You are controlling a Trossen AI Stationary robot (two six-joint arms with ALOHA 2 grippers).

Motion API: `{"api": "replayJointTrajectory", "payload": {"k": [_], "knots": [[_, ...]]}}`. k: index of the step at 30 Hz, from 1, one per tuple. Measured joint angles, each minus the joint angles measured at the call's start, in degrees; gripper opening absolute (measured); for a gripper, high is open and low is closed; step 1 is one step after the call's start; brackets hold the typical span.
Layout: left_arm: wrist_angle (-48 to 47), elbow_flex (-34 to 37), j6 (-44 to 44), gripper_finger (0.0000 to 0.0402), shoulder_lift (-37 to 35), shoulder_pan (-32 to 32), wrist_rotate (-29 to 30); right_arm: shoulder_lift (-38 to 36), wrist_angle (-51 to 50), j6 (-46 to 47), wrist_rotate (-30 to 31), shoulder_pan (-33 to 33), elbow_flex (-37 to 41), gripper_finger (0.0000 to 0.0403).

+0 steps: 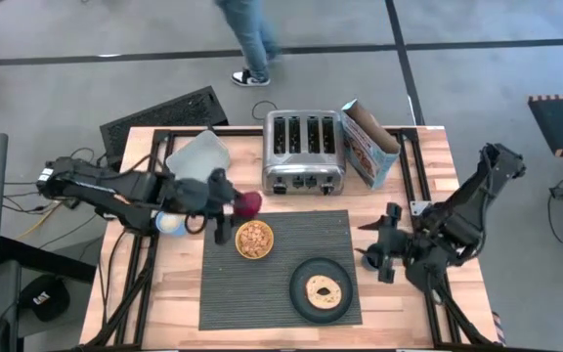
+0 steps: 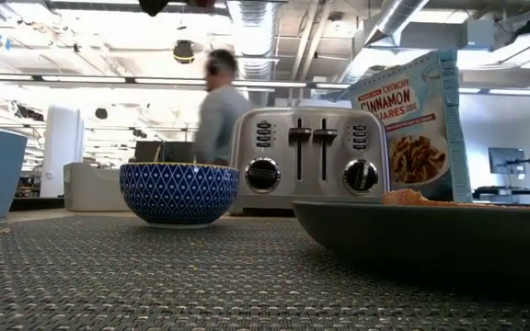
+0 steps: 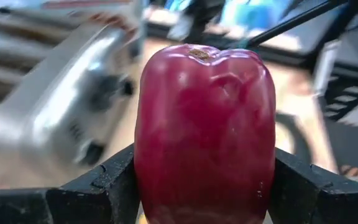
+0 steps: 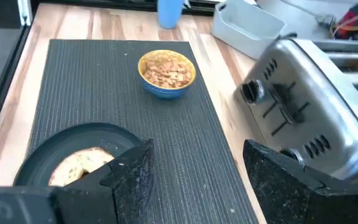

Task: Arrange a breakfast setting
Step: Put the apple on the gray place mat to the right side of the yellow bowl

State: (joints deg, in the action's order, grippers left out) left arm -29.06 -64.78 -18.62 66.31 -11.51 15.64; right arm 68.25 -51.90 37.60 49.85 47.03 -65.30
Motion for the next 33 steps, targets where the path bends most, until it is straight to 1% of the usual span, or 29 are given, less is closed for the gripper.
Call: {"api": "replayJointTrajectory", "payload": {"k": [4, 11, 16, 21, 24, 30, 33], "knots": [[10.40, 4.15, 0.30, 0.0247, 0.32, -4.35, 0.08, 4.33, 5.01, -3.91, 1.50, -0.35, 0.00, 0.0276], [27.27, 12.40, 0.92, 0.0247, 0.45, -9.56, 0.15, 11.29, 17.57, -15.87, 1.77, -2.32, 0.00, 0.0276], [37.95, 18.62, 1.18, 0.0247, 0.45, -11.50, 0.20, 15.20, 26.64, -24.64, 1.75, -4.79, 0.02, 0.0276], [45.77, 23.73, 5.03, 0.0247, 0.45, -13.17, 1.94, 17.58, 35.48, -31.30, 0.69, -8.06, 0.02, 0.0276], [50.86, 26.58, 7.61, 0.0247, 0.45, -13.93, 2.90, 18.37, 40.37, -34.52, -3.48, -10.65, 0.02, 0.0276], [58.23, 31.29, 10.83, 0.0247, 0.45, -14.34, 3.23, 18.38, 48.68, -37.91, -16.71, -17.13, 0.00, 0.0276], [60.94, 33.62, 10.83, 0.0247, 0.45, -14.42, 3.25, 19.12, 52.15, -38.55, -20.42, -19.91, -0.01, 0.0276]]}}
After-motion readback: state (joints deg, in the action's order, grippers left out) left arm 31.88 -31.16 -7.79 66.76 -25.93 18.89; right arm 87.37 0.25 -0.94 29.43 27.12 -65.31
